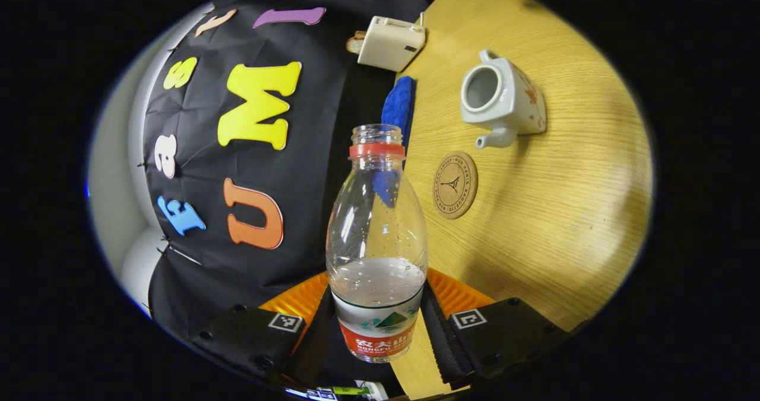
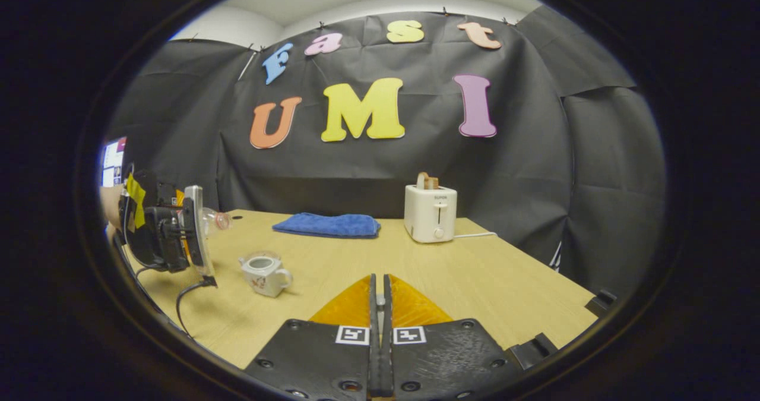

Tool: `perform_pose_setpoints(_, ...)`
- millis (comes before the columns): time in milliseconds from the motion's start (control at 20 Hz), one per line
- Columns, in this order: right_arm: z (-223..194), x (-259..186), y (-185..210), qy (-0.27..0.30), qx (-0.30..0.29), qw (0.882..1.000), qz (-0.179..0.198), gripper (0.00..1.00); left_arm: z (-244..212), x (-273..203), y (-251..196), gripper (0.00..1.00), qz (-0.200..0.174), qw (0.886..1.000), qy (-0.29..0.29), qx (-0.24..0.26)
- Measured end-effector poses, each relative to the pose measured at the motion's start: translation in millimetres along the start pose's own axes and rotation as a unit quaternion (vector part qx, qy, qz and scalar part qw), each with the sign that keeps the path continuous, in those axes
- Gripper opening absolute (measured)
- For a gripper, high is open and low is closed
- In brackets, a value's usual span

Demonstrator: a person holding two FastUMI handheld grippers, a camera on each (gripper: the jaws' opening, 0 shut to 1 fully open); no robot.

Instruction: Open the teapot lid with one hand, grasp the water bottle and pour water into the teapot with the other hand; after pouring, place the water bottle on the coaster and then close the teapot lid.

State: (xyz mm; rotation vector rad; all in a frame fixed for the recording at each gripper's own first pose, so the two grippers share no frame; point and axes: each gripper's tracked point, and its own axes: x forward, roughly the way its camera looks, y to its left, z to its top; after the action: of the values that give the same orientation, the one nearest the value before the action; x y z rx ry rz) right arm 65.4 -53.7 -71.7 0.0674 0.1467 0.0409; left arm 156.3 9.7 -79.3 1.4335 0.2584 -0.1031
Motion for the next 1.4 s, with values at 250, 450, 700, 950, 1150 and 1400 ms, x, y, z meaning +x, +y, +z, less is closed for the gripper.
perform_pose_setpoints(250, -0.5, 1.1, -5.4, 0.001, 0.001, 1.000, -0.005, 0.00, 23.2, -5.9, -17.6, 0.76, -0.007, 0.998, 0.000, 0.068)
perform_pose_setpoints(450, 1.7, 1.6, -10.9, -0.002, 0.001, 1.000, -0.010, 0.00, 25.5, -4.6, -17.2, 0.75, -0.016, 0.993, 0.019, 0.111)
perform_pose_setpoints(700, -0.9, 2.5, -12.6, 0.001, 0.000, 1.000, -0.009, 0.00, 29.1, -5.9, -16.2, 0.80, -0.019, 0.988, 0.026, 0.150)
perform_pose_setpoints(950, -2.8, 5.0, -17.9, 0.003, 0.001, 1.000, -0.012, 0.00, 33.3, -7.4, -12.2, 0.76, -0.019, 0.980, 0.033, 0.197)
perform_pose_setpoints(1150, -4.0, 4.6, -18.3, 0.003, -0.001, 1.000, -0.011, 0.00, 37.7, -8.5, -6.2, 0.76, -0.014, 0.974, 0.035, 0.225)
perform_pose_setpoints(1400, -6.0, 6.0, -18.5, 0.004, -0.003, 1.000, -0.012, 0.00, 44.9, -9.3, 6.0, 0.76, -0.001, 0.961, 0.037, 0.275)
